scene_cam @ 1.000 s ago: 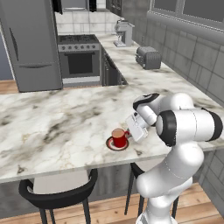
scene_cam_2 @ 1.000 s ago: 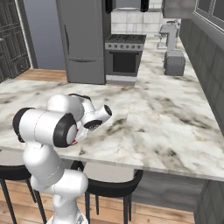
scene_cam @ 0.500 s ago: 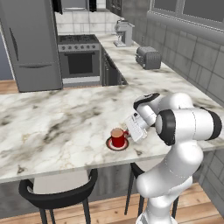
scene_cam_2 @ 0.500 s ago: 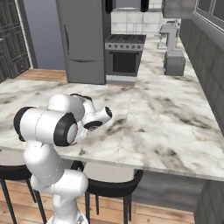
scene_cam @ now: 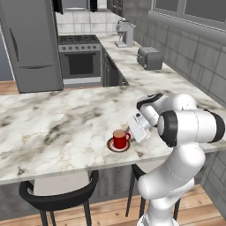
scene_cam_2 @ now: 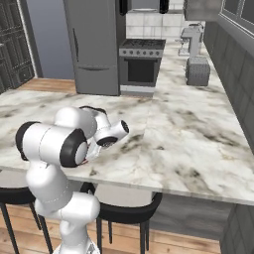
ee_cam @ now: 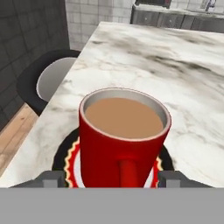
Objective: Pick the cup of tea, navigate to the dining table, and place it on the saucer.
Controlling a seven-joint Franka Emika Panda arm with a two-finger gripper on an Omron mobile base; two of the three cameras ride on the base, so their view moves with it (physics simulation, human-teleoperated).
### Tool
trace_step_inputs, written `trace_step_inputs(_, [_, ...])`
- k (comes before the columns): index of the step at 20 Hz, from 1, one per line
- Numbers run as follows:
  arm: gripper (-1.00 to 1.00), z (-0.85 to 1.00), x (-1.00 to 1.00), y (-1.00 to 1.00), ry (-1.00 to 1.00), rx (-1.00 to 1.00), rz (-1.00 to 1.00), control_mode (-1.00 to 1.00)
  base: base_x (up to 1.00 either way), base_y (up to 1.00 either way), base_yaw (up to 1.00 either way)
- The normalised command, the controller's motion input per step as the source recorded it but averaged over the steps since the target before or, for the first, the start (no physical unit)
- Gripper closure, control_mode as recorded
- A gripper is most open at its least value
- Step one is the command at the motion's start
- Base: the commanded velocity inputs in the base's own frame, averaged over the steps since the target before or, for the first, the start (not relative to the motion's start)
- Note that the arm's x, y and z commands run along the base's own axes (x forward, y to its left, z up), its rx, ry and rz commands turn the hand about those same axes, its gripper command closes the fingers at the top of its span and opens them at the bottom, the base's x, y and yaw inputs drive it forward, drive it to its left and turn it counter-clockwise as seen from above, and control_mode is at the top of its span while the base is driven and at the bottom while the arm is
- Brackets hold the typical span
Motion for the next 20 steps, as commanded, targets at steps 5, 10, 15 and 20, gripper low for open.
trace_step_inputs(5, [-1.00, 0.47, -0.11, -0.10, 0.00, 0.01, 0.01, -1.00, 0.00, 0.00, 0.00])
trace_step_inputs(10, [-1.00, 0.75, -0.50, -0.19, 0.00, 0.01, 0.00, -1.00, 0.00, 0.00, 0.00])
trace_step_inputs(15, [-1.00, 0.55, -0.93, 0.00, 0.00, -0.01, -0.13, -1.00, 0.00, 0.00, 0.00])
trace_step_inputs(20, [-1.00, 0.40, -0.75, 0.10, 0.00, -0.14, -0.39, -1.00, 0.00, 0.00, 0.00])
